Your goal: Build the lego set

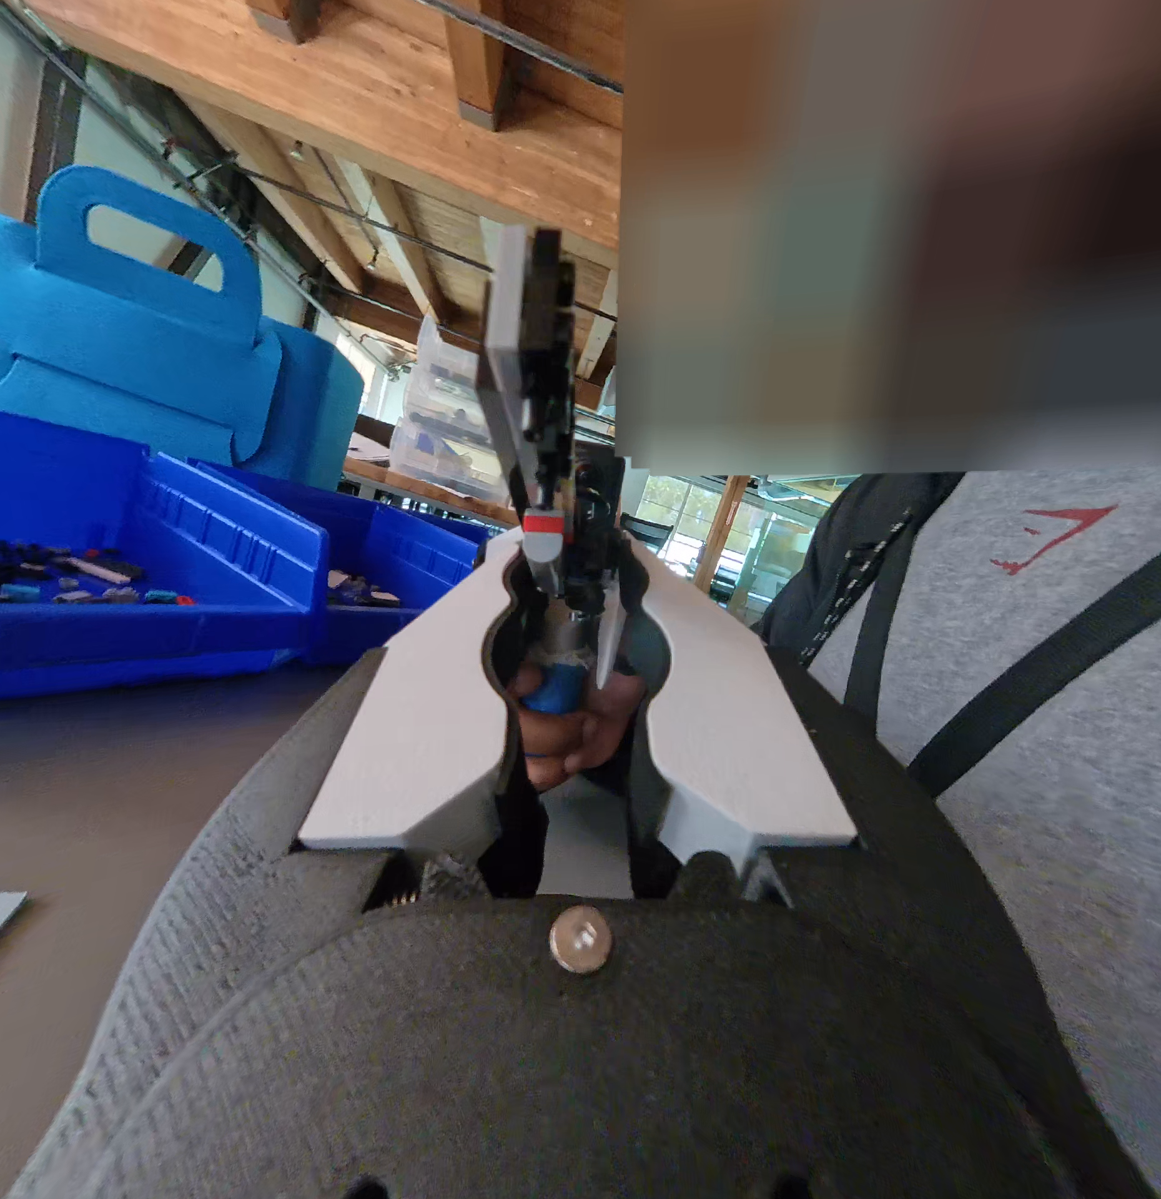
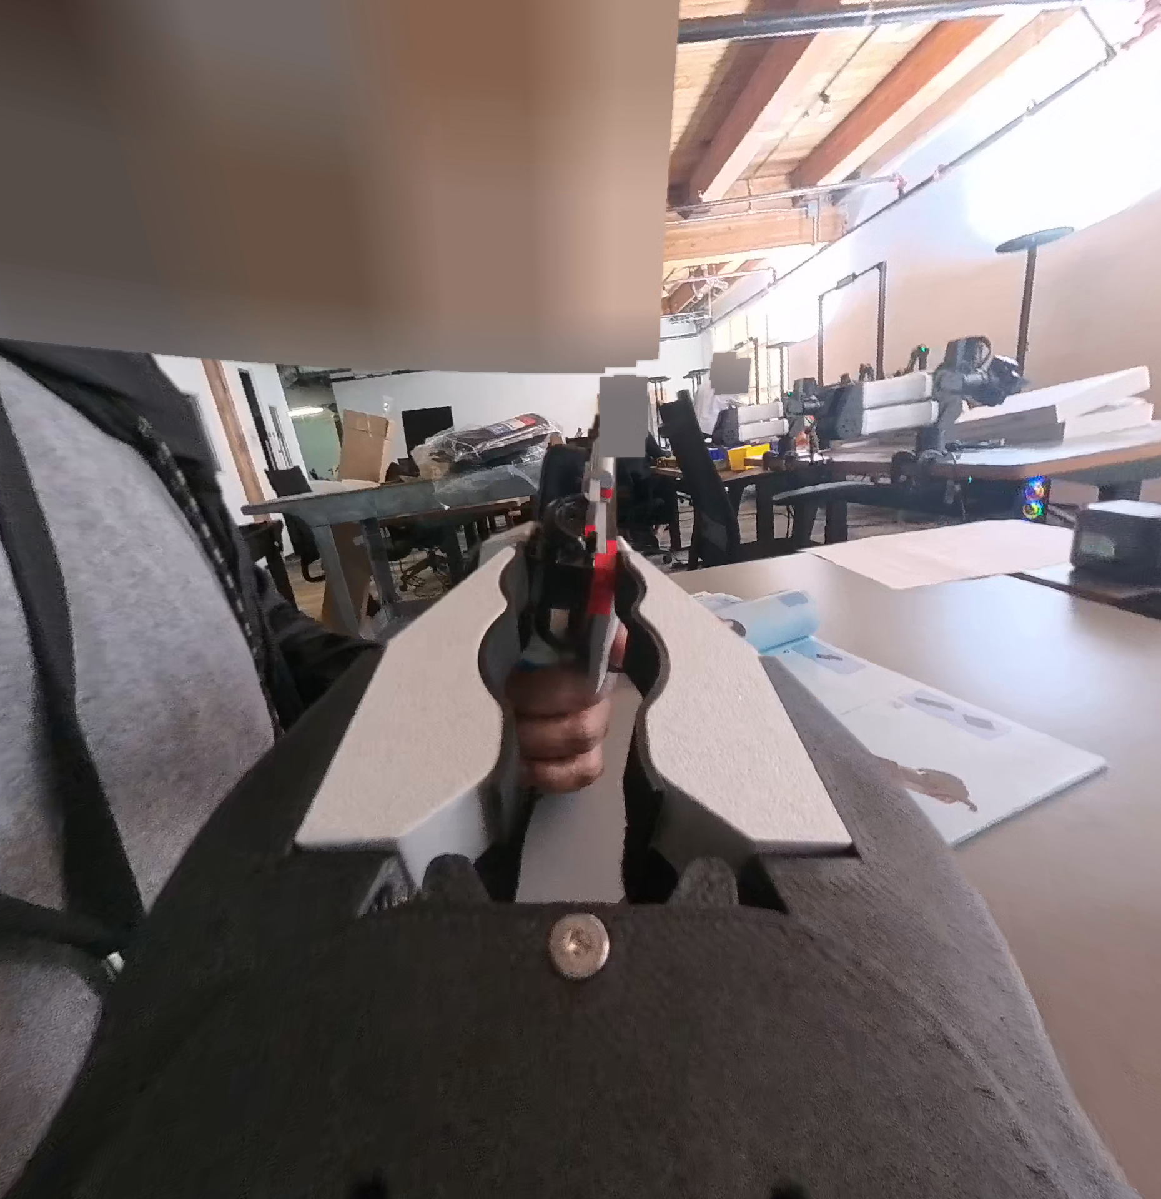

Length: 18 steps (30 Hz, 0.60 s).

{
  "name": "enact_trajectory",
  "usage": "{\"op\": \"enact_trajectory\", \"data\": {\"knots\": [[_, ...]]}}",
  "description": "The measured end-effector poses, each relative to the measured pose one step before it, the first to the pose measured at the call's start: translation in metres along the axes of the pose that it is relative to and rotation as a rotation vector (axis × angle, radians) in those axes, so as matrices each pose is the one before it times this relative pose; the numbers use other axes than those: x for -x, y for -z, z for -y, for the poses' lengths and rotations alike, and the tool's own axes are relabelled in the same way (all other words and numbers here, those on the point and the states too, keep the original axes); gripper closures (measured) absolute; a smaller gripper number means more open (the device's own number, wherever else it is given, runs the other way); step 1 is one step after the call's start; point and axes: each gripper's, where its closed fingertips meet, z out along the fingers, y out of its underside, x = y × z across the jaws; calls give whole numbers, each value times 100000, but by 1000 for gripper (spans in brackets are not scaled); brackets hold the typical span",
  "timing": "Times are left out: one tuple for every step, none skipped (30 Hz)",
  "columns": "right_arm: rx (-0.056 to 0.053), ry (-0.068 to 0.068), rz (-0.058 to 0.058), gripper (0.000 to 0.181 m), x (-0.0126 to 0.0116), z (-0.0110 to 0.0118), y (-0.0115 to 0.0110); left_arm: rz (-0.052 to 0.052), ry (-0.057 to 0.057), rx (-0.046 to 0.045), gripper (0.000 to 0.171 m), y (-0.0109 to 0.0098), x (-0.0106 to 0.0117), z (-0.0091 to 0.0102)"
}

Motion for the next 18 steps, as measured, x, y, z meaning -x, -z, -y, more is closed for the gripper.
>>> {"op": "enact_trajectory", "data": {"knots": [[-54,2398,1065,152,308,78,-3,-1301,-1838,88,146,-19,-269,4],[-51,2552,1138,152,309,69,12,-1293,-1908,315,146,-33,-269,-16],[-154,1985,1140,152,285,82,23,-1200,-1554,302,147,-50,-255,-8],[-414,1167,1096,152,241,95,28,-1463,-691,80,147,-41,-251,9],[-479,417,871,152,166,71,28,-1307,-6,-184,147,-36,-186,25],[-331,61,546,152,79,27,19,-662,176,36,147,-42,-70,-28],[-106,3,393,152,40,-2,37,-417,155,72,147,-38,-49,-25],[-139,-94,302,152,18,7,49,-82,-79,-153,147,-14,-15,18],[-355,-337,-3,152,-33,42,46,100,78,-426,147,21,30,77],[-432,-699,119,152,-45,37,48,218,437,-549,147,46,83,81],[-418,-1048,26,152,-68,30,27,103,286,-594,147,42,54,92],[-404,-1010,-207,152,-98,14,13,9,95,-385,148,12,11,65],[-21,-749,-25,152,-42,-45,-7,695,-238,-32,150,-12,103,-15],[531,-384,77,152,-5,-140,-45,873,-166,-140,153,-4,130,-2],[475,-83,24,152,37,-132,-68,303,259,-367,155,-9,64,24],[-108,-105,-12,152,57,-46,-57,364,261,-845,156,5,56,98],[-372,-134,66,152,58,12,-43,359,63,-648,156,4,40,44],[-174,158,-106,152,36,-9,-34,-6,-583,-382,157,14,-26,21]]}}
